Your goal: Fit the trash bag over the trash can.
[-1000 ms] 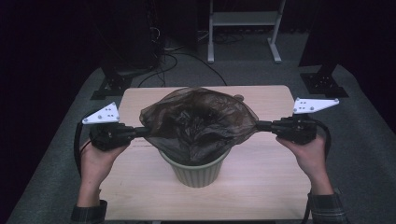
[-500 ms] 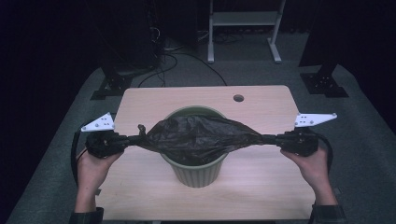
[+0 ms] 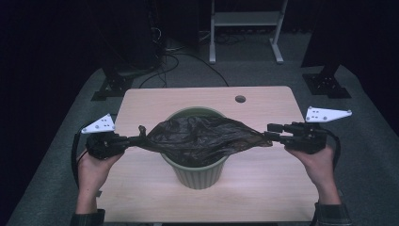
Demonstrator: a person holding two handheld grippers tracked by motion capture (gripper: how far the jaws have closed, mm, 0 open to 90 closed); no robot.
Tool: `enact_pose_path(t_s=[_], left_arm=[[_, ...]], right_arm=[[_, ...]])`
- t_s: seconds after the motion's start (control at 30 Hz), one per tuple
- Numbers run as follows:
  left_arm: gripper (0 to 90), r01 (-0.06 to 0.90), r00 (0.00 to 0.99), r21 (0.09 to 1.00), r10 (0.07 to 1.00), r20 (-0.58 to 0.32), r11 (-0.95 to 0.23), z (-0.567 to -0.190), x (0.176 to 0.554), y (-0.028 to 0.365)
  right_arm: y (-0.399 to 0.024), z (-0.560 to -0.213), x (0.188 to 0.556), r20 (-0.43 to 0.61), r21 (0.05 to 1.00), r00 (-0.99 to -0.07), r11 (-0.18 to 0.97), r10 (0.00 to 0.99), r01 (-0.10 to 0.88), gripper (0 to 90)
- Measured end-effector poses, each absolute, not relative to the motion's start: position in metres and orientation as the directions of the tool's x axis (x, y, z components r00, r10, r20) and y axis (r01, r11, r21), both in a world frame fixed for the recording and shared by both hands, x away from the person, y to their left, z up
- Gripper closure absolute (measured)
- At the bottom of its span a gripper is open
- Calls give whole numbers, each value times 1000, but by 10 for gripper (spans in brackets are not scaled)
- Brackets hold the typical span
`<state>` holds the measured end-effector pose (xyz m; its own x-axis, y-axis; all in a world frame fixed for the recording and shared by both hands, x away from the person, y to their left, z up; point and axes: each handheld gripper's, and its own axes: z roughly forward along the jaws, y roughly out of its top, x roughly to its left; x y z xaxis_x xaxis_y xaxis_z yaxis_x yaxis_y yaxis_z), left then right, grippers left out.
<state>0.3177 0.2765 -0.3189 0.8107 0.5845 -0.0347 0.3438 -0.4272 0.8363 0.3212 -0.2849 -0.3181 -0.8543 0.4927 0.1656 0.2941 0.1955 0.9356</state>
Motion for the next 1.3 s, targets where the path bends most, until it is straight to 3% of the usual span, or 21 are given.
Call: enact_pose_path(t_s=[0.23, 0.53, 0.6, 0.63, 0.73, 0.83, 0.93, 1.3], left_arm=[[899, 347, 814, 830, 580, -35, -436, -320, 319, 276], [888, 346, 812, 832, 582, -35, -433, -322, 319, 278], [857, 343, 810, 836, 585, -32, -429, -320, 317, 279], [819, 340, 808, 840, 588, -30, -423, -319, 315, 279], [684, 322, 803, 853, 595, -16, -411, -312, 309, 282], [544, 298, 803, 863, 596, 6, -409, -302, 302, 284], [488, 256, 817, 877, 576, 29, -407, -287, 293, 283], [420, 126, 865, 877, 484, 131, -464, -250, 300, 235]], right_arm=[[-256, -298, 328, 105, 950, -888, 220, 447, 223, 594], [-237, -302, 339, 93, 939, -898, 262, 429, 223, 624], [-234, -303, 342, 95, 938, -899, 264, 426, 224, 668], [-233, -304, 343, 97, 937, -902, 267, 421, 226, 762], [-229, -306, 345, 100, 933, -904, 275, 416, 230, 898], [-227, -306, 348, 107, 933, -901, 271, 421, 237, 899], [-225, -304, 349, 106, 935, -901, 267, 421, 234, 899], [-216, -298, 351, 91, 939, -904, 266, 417, 217, 900]])
